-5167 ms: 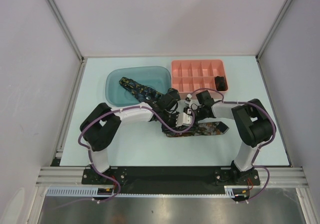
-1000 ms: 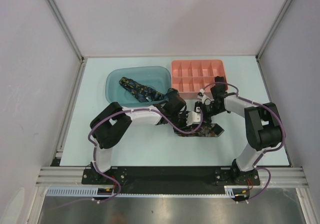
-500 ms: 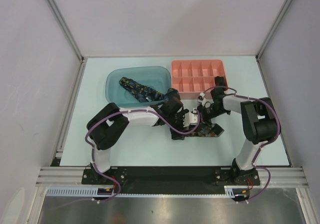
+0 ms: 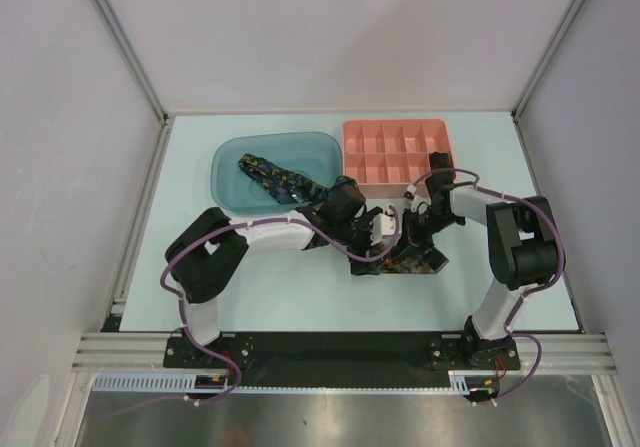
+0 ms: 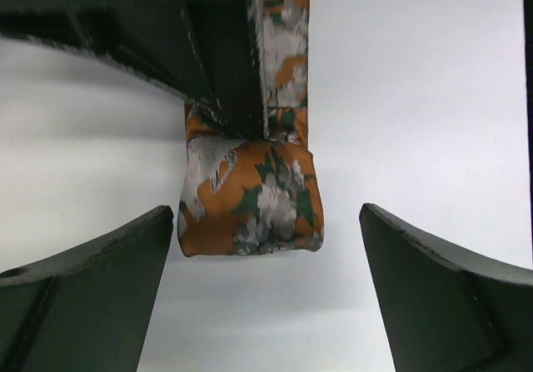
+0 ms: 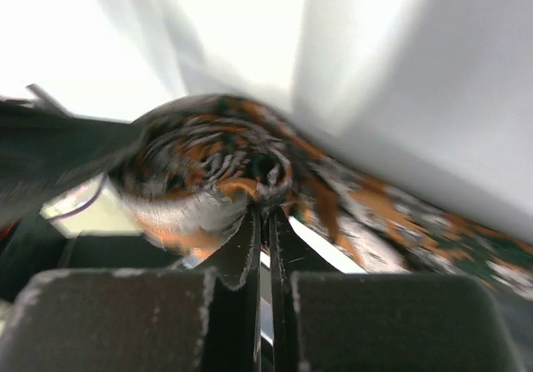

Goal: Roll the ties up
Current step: Roll the tie at the center of the board.

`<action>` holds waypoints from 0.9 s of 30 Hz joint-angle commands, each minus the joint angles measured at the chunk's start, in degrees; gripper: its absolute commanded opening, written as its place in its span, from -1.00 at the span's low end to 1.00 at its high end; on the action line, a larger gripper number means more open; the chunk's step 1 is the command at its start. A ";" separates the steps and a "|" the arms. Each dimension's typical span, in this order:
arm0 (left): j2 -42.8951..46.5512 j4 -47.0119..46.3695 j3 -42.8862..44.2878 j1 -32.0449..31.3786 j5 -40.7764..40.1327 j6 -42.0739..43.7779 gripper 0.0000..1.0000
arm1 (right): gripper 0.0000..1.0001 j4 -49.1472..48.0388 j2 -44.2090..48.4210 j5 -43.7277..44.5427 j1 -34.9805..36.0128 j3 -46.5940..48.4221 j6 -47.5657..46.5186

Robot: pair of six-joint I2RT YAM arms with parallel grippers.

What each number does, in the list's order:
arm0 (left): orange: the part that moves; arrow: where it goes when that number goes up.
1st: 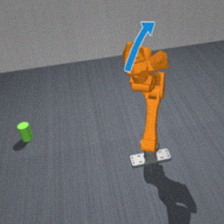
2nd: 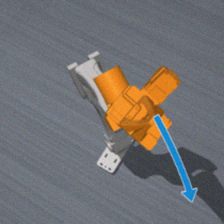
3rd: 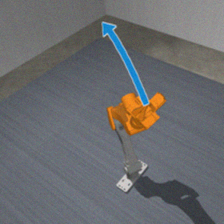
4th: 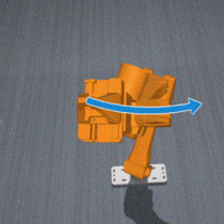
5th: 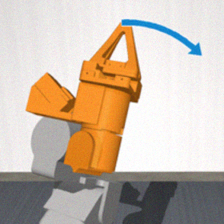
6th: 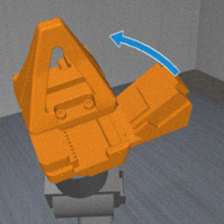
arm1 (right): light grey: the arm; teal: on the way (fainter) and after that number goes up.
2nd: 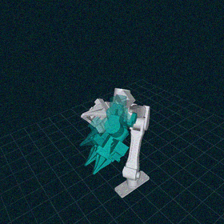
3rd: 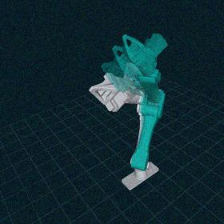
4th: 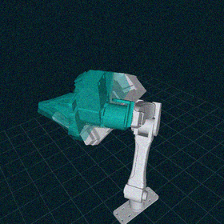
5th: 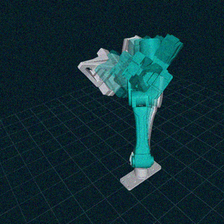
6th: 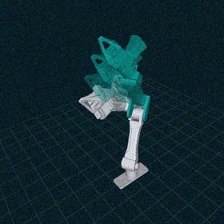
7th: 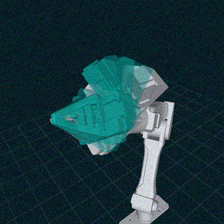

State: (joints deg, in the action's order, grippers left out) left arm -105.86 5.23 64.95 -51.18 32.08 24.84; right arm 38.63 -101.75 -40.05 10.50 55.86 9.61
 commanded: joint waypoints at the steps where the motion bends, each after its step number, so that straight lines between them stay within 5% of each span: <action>1: -1.45 -4.35 3.34 -1.55 2.56 -1.55 0.99 | -1.00 -1.37 -2.22 21.23 -0.39 0.22 -3.89; 15: -5.58 -6.64 5.46 -1.91 1.41 -1.55 0.98 | -1.00 -1.98 -6.17 18.44 4.44 2.33 -3.10; 27: -11.03 -12.53 6.51 -2.35 4.05 -8.14 0.44 | -1.00 -5.75 -10.04 8.34 5.76 1.89 -0.20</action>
State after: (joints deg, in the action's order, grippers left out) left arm -114.65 -3.49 69.69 -52.93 33.80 20.10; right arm 44.23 -106.28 -32.18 12.80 60.86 8.38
